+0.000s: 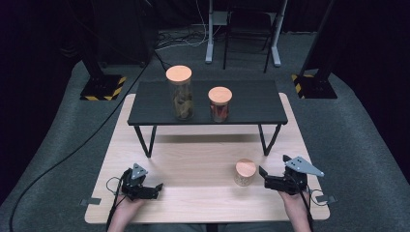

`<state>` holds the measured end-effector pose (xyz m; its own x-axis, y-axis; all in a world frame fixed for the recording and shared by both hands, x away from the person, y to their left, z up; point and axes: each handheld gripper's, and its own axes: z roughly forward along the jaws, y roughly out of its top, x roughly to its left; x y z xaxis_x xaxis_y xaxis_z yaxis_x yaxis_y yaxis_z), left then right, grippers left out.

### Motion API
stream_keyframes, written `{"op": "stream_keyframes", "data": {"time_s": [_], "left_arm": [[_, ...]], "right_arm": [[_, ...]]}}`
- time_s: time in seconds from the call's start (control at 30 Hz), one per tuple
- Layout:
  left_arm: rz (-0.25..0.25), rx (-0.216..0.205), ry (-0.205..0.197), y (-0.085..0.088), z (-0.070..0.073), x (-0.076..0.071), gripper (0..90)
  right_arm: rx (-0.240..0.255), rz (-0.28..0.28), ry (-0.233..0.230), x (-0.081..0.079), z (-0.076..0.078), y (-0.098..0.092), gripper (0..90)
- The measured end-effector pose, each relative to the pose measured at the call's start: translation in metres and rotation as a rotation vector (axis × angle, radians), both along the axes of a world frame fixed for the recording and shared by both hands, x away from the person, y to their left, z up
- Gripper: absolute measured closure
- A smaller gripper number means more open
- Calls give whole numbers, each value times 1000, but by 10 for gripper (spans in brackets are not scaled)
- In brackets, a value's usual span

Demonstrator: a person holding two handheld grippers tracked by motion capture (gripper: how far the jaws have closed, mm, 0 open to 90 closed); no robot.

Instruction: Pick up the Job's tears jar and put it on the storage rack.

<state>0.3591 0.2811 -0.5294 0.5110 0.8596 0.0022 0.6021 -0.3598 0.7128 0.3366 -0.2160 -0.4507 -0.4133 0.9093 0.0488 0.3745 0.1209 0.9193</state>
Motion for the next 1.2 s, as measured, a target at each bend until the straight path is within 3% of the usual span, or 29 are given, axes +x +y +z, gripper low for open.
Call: {"op": "stream_keyframes", "data": {"time_s": [0.13, 0.3, 0.8, 1.0, 1.07, 1.2], "left_arm": [[0, 0, 0, 0, 0, 0, 21], [3, -3, -1, 0, 0, 0, 21], [3, -3, -1, 0, 0, 0, 21], [3, -3, -1, 0, 0, 0, 21], [3, -3, -1, 0, 0, 0, 21], [1, -1, 0, 0, 0, 0, 21]], "right_arm": [[-7, -13, 8, 0, -10, -5, 0], [-20, -21, -15, -4, -19, -10, 0], [-10, -66, 93, 2, -53, -24, 0], [-76, -103, 121, 8, -67, -31, 3], [-63, -108, 134, 10, -70, -33, 4], [-81, -102, 157, 12, -72, -32, 10]]}}
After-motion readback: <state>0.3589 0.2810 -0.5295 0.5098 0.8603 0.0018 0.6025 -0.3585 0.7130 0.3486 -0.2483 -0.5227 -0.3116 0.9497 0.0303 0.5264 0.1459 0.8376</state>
